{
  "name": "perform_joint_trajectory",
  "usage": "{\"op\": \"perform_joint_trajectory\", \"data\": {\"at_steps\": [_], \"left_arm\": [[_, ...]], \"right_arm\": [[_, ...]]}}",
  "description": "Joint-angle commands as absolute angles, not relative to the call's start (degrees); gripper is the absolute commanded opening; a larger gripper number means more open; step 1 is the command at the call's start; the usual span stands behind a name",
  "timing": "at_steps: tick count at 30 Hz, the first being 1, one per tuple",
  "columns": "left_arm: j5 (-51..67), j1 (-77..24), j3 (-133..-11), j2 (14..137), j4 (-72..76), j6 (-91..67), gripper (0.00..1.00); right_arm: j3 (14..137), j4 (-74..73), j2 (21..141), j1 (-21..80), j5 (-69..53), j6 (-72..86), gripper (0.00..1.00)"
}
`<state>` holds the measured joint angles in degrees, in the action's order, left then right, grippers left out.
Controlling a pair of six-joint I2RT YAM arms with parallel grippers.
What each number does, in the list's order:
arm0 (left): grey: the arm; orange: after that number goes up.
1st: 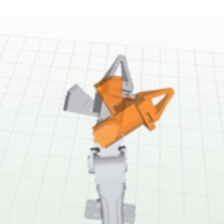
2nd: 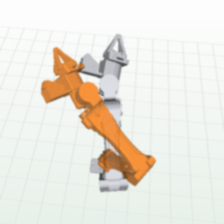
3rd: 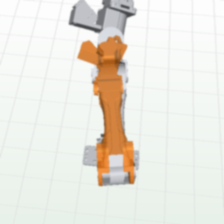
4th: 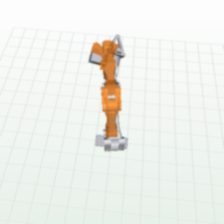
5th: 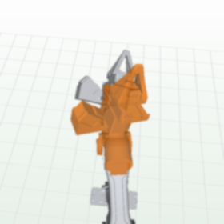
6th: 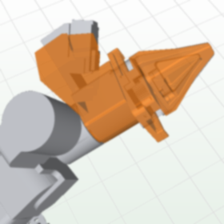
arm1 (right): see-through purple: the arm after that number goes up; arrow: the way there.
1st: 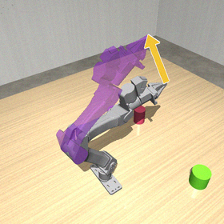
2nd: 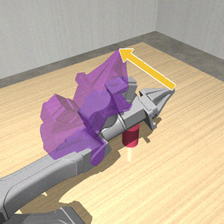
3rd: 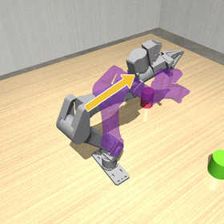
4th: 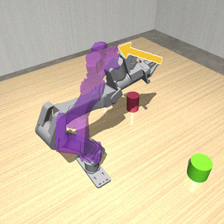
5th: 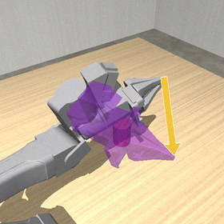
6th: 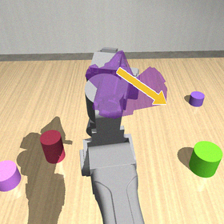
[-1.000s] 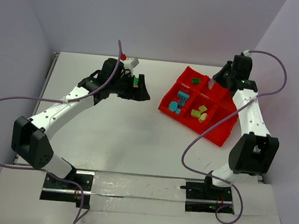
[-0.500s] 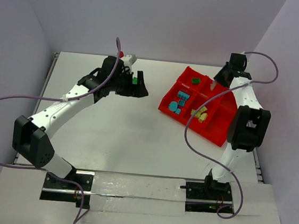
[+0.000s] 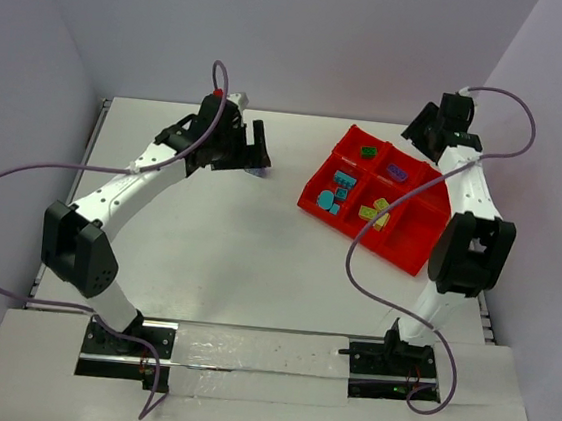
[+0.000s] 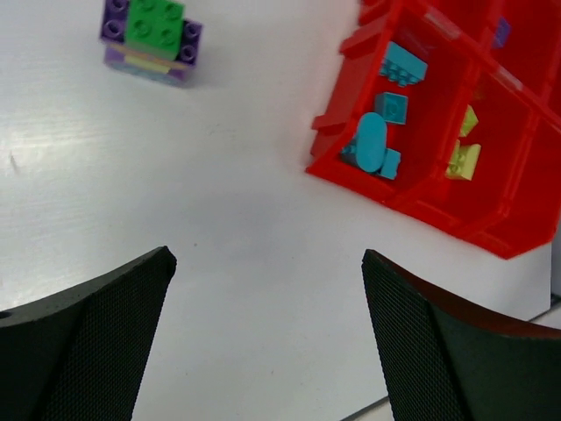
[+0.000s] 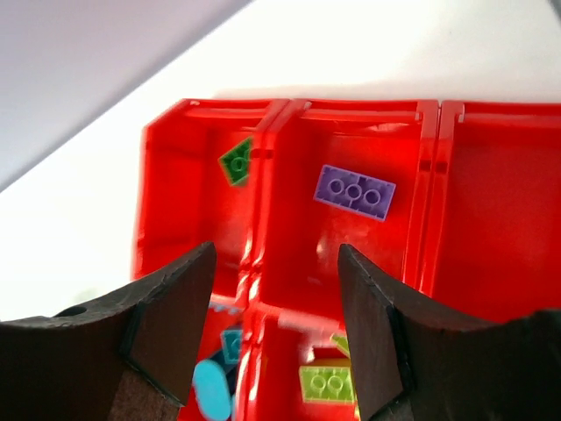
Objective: Sort the legos into containers by color
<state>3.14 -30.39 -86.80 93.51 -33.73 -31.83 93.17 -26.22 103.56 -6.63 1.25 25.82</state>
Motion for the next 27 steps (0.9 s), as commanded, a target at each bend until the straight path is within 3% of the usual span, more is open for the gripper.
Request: {"op": "perform_joint_trajectory", "data": {"at_steps": [1,6,12,19,27], "left_arm": [[-3.04,-29.21,-96.76,99.27,-40.81,-39.82,0.94],[-7.99,-29.09,-109.96,111.58,-51.66,-47.98,0.91],[-14.3,-28.8,-120.08,118.93,-52.99,-53.62,0.89],[-18.79,-29.58,-127.42,125.9,-51.27,-33.96,0.86],[-16.95,-30.15,-118.14,121.32,-42.7,-15.66,0.84]], "right_arm": [[88.91,-23.73,92.56,-5.48,0.35,25.22,0.66],[83.07,-23.14,87.12,-2.82,-1.31,24.95,0.66],[80.71,-24.29,83.43,-2.02,-2.99,24.46,0.66],[80.37,-25.68,80.62,-2.02,-3.92,23.77,0.66],[80.03,-25.49,80.77,-1.93,-5.48,24.73,0.66]]}}
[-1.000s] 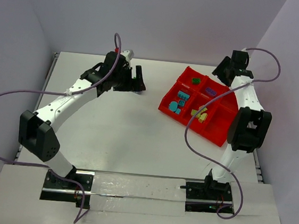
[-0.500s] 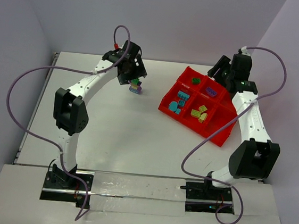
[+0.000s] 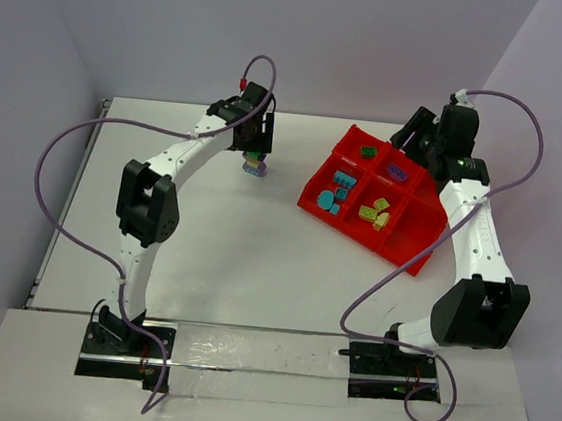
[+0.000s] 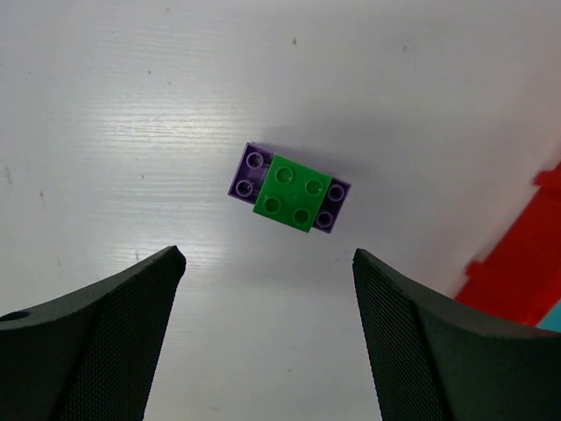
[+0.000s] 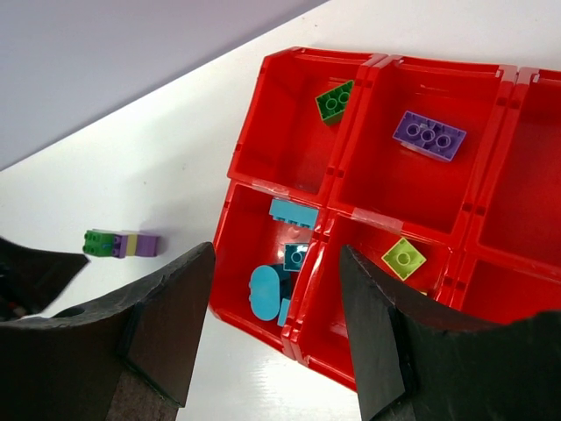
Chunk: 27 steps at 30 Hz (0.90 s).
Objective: Sort the legos into containers by color
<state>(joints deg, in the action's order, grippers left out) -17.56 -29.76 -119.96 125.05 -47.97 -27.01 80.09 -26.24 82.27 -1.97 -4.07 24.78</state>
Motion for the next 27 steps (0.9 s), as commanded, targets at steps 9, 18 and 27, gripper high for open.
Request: {"op": "perform_joint_trajectory", "data": {"at_steps": [9,18,27], "left_arm": [[-13.36,-30.5,-121.12,125.37,-42.72,-13.41,0.77],[-13.18,-30.5,-122.51,127.46,-41.65,-12.56,0.63],[-12.52,-30.5,-122.83,128.85,-41.48,-12.44,0.58]], "right_arm": [[81.12,-26.28,81.12,-1.76,-5.19,24.26,0.66],[81.22,-26.47,81.48,-1.76,-5.36,24.26,0.66],[82.27,-26.63,82.31,-1.76,-5.49,24.21,0.66]]}}
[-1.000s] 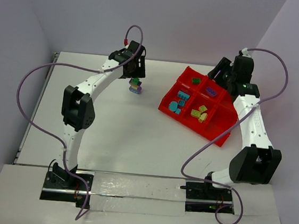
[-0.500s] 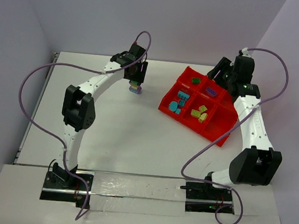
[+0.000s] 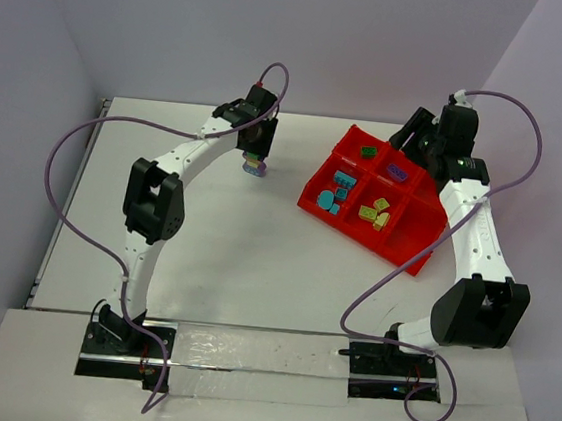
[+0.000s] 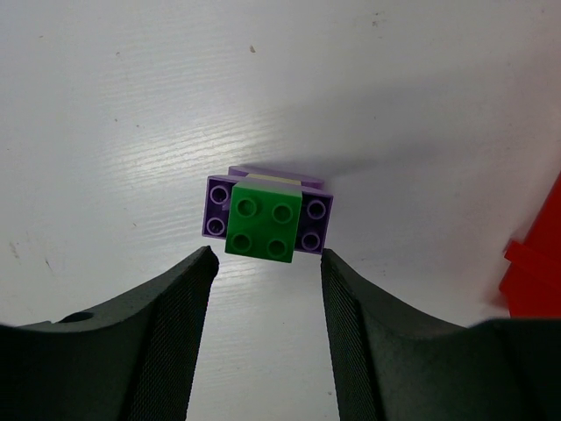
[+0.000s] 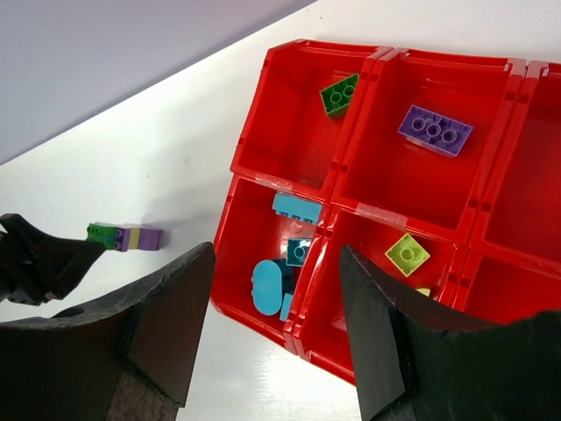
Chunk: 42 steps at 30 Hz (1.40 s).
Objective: Sort the legos into containers by color
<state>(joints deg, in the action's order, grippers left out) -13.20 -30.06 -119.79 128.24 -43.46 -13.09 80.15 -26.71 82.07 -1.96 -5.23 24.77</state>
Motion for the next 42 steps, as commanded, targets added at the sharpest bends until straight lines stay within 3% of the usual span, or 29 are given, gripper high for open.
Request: {"op": "perform_joint_trajectory", "data": {"at_steps": [1,17,19,23,25,35,42], "left_arm": [[-12.5,-30.5,-122.78,128.93,-41.44,-12.41,0.57],[-11.87,-30.5,-125.32,131.48,-41.39,-12.22,0.54],[-11.82,-30.5,-125.42,131.48,-41.31,-12.26,0.44],[-12.0,-30.5,-125.68,130.65,-41.44,-12.48,0.1],[-11.91,-30.5,-125.63,129.6,-41.6,-12.48,0.01],[-1.5,-29.66,-126.04,118.66,-43.96,-17.31,0.0],[12.58,-28.25,-123.28,111.95,-48.13,-22.09,0.0]], "right_arm": [[82.27,-26.65,82.37,-1.76,-5.54,24.19,0.66],[83.57,-27.42,82.44,-1.67,-5.45,24.09,0.66],[83.94,-27.56,82.26,-1.72,-5.18,23.95,0.66],[84.11,-27.95,81.87,-1.67,-4.97,23.86,0.66],[84.08,-27.98,81.72,-1.67,-5.34,23.91,0.66],[85.03,-27.42,80.88,2.02,-18.6,12.99,0.66],[82.64,-27.94,81.42,20.53,-19.85,-11.64,0.72]]}}
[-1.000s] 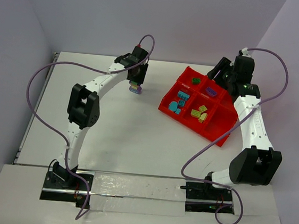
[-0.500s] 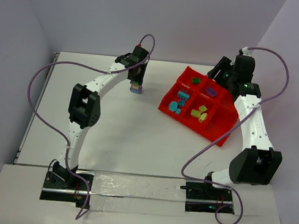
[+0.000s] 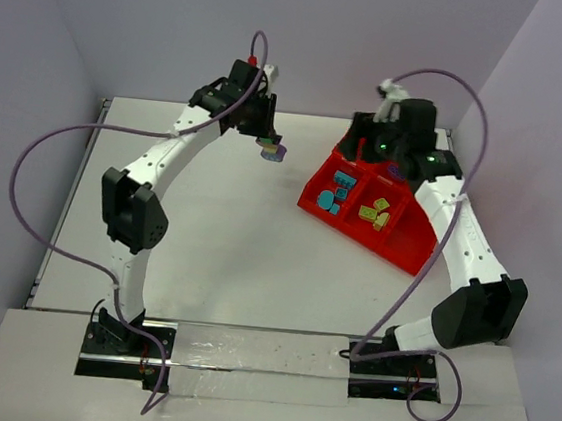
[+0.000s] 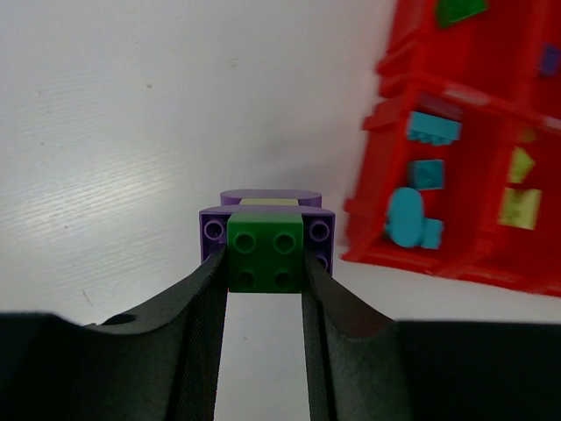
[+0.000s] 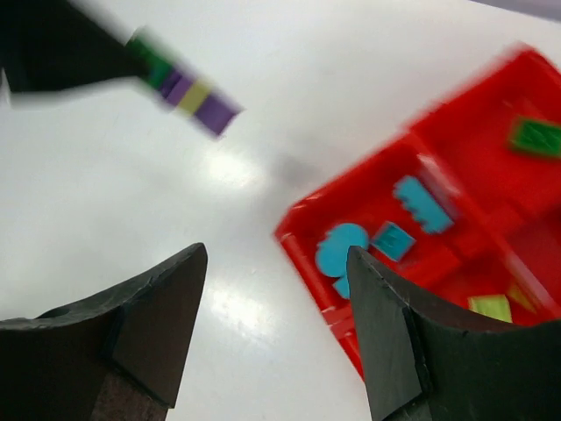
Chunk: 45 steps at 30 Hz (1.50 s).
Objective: Sort the legos into containers by color
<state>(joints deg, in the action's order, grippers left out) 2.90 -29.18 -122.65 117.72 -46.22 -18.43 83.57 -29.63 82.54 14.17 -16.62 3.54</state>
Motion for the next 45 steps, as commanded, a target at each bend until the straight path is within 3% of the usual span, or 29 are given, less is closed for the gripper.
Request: {"op": "perform_joint_trajectory", "data": {"at_steps": [1,6,15,21,34,41,44,45], "left_arm": [[14.08,-28.09,-122.45,110.9,-48.35,-22.9,0.0],[18.61,-27.86,-119.69,108.15,-48.79,-24.25,0.0],[23.22,-27.77,-116.86,105.45,-48.24,-24.78,0.0],[23.17,-27.77,-116.19,103.97,-48.19,-24.52,0.0],[23.73,-27.77,-114.87,102.18,-47.95,-24.43,0.0],[24.35,-27.77,-114.79,101.82,-47.55,-24.35,0.0],[23.91,-27.69,-114.43,101.52,-47.46,-24.17,0.0],[23.73,-27.6,-114.43,101.51,-47.55,-24.12,0.0]], "right_arm": [[80.79,-24.28,80.21,22.35,-21.1,-12.81,0.72],[72.61,-11.1,77.35,25.66,-21.51,-16.02,0.72],[71.27,-1.51,80.21,29.6,-19.65,-23.19,0.72],[78.89,-5.17,86.69,29.71,-21.51,-21.03,0.72],[80.6,-3.25,90.78,30.23,-25.13,-18.03,0.66],[81.65,-4.13,92.24,30.15,-25.93,-16.72,0.48],[81.57,-3.79,92.29,30.23,-26.19,-15.92,0.28],[81.11,-3.55,92.15,30.23,-25.92,-15.41,0.14]]}}
